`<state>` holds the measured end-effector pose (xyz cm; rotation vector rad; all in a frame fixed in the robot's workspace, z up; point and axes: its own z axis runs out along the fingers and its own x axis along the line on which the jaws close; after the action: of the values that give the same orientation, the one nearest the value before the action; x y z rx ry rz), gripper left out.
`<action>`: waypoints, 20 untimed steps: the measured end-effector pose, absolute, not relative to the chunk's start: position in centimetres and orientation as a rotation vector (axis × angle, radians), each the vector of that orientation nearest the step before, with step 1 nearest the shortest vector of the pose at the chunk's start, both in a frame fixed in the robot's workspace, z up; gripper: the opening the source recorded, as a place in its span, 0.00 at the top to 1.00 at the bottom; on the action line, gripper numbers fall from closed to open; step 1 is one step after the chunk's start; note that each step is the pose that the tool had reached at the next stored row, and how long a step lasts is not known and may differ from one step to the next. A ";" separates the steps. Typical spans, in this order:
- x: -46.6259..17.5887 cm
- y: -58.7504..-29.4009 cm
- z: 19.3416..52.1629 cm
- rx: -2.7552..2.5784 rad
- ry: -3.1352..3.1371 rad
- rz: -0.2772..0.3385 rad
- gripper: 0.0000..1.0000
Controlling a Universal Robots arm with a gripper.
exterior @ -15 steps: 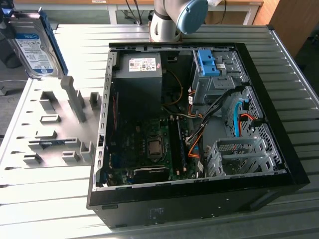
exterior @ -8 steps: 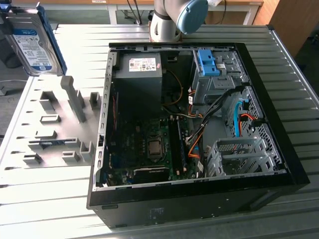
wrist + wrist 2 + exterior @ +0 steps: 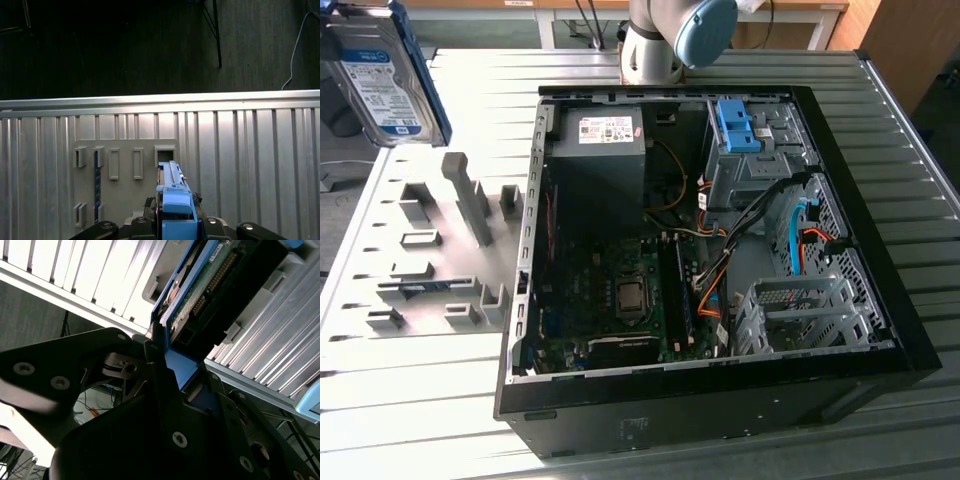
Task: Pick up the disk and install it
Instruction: 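Pick up the disk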
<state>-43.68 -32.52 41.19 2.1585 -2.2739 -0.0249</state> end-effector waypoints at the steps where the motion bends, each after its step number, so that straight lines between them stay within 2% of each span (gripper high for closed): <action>1: -43.7 -32.5 41.3 2.158 -2.274 -0.025 0.64; 20: -43.7 -32.5 44.5 2.159 -2.274 -0.025 0.64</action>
<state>-43.68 -32.52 44.54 2.1585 -2.2738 -0.0249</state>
